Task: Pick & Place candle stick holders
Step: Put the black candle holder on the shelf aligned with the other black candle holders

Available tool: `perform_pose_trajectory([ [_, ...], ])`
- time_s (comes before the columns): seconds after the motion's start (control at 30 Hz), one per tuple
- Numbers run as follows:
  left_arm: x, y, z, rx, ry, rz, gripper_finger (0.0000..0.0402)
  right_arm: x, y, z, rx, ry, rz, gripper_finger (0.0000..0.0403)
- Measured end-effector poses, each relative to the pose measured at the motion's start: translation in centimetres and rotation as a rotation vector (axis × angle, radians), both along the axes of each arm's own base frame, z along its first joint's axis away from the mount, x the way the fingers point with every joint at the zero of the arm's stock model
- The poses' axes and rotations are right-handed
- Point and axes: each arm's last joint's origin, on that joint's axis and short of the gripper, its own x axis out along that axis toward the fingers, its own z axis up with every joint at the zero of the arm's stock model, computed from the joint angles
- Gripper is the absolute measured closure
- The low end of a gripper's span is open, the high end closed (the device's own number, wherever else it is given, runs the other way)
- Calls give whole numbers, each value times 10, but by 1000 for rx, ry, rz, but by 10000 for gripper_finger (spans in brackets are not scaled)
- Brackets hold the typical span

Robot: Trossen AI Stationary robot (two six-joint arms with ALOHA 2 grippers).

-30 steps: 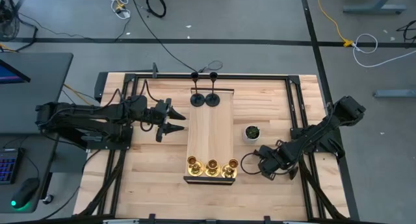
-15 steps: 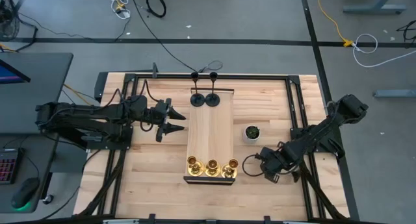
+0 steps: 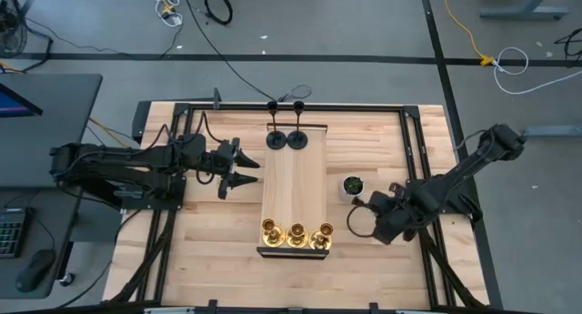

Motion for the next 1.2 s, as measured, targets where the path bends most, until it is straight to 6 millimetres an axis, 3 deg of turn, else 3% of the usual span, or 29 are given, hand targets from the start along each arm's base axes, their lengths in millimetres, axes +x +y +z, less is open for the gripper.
perform_pose_trajectory([
  [0.23,0,0,0,0,0,0,191,-4,-12,39,-149,-287,-31,401],
  [0.57,0,0,0,2,-1,0,191,2,-21,72,-522,-709,-136,401],
  [0.8,0,0,0,4,-1,0,191,10,-19,89,-771,-821,-192,401],
  [1.07,0,0,0,22,-3,-2,191,21,-22,93,-763,-820,-118,401],
  [1.2,0,0,0,24,-3,-3,191,37,-28,93,-714,-926,-6,401],
])
